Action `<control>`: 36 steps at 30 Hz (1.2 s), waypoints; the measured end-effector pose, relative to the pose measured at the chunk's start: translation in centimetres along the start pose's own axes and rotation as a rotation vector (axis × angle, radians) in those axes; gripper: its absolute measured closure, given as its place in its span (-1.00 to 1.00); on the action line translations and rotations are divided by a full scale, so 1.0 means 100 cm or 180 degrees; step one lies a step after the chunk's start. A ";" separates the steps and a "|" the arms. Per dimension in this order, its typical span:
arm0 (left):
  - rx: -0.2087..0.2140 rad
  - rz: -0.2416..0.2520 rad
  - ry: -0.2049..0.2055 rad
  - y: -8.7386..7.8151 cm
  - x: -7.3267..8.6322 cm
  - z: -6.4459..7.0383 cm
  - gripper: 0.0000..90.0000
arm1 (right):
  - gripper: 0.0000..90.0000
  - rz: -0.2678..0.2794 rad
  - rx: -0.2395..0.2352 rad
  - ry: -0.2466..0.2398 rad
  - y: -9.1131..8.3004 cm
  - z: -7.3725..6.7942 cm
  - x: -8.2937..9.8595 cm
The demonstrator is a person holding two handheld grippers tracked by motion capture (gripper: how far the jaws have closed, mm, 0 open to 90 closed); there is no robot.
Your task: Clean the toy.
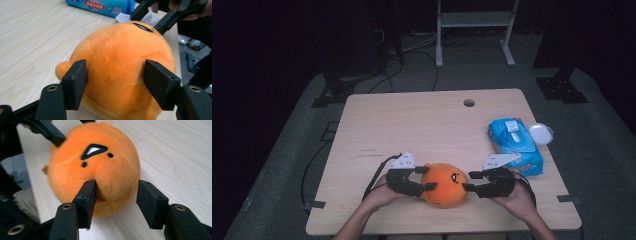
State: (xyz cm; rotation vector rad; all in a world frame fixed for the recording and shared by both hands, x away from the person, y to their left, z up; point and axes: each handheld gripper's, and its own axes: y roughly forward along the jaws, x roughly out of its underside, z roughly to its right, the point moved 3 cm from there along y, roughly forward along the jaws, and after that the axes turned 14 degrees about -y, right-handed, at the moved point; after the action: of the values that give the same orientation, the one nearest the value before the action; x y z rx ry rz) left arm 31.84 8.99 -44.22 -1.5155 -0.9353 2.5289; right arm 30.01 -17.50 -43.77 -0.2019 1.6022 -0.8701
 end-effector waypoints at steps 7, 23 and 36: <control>0.0067 0.0027 -0.0103 -0.001 0.004 -0.001 -0.19 | 0.00 -0.0070 -0.0274 -0.0062 0.002 -0.012 -0.001; -0.0045 0.0489 -0.0115 -0.005 -0.009 0.001 0.15 | 0.50 0.0023 0.0105 -0.0269 0.017 -0.009 -0.018; -0.0289 0.0464 -0.0178 0.001 -0.009 -0.025 -0.15 | 0.20 0.0103 0.0052 -0.0102 0.036 0.022 -0.017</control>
State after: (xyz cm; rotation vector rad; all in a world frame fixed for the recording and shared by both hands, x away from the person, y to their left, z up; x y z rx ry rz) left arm 34.40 9.78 -44.48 -1.6012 -0.9944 2.6765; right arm 33.60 -14.92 -44.70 -0.1771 1.5639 -0.8508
